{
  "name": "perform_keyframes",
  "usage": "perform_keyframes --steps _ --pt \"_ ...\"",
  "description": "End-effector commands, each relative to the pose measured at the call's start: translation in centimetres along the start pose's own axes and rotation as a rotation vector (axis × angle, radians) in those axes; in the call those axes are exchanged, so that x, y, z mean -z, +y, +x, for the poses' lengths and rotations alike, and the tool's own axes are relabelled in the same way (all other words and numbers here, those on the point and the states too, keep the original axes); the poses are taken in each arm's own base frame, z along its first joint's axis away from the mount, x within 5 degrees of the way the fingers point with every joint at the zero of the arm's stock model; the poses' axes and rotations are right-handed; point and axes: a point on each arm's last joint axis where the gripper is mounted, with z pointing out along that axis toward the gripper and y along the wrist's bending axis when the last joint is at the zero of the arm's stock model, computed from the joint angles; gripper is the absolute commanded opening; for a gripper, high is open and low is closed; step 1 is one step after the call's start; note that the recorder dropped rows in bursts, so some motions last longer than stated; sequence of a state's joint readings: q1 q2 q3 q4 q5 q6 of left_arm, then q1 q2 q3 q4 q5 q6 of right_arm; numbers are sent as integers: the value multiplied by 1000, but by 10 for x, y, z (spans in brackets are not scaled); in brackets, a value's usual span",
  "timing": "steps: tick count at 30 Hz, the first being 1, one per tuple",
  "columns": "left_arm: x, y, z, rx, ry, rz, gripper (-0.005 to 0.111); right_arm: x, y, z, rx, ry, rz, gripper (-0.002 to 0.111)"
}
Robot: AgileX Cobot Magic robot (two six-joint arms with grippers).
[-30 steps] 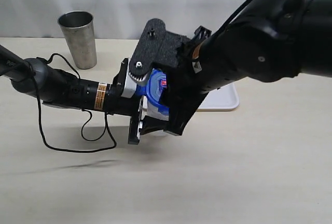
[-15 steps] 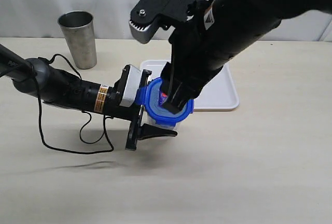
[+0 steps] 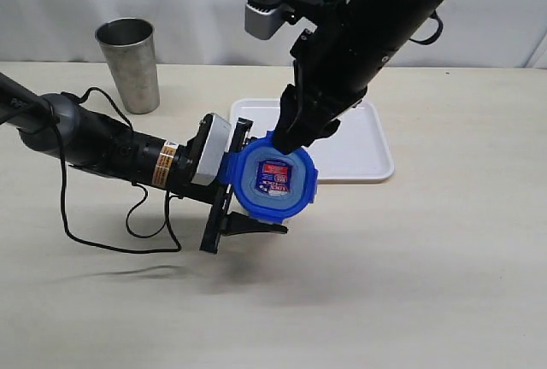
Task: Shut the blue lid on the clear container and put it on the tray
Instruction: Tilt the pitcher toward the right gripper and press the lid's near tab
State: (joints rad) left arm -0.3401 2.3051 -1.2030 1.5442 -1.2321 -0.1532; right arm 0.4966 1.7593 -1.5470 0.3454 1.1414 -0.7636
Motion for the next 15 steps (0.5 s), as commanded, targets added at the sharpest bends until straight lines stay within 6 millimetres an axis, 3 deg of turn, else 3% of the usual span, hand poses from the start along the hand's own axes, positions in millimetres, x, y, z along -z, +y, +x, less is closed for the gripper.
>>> perform_keyframes --steps 1,11,15 --pt "-1 -3 3 -4 31 21 0 -11 -5 0 15 12 -27 49" --pt "-1 -3 3 -4 31 21 0 -44 -11 9 -22 120 -116 48" --pt "-1 -3 3 -4 31 21 0 -53 -13 11 -45 144 -134 39"
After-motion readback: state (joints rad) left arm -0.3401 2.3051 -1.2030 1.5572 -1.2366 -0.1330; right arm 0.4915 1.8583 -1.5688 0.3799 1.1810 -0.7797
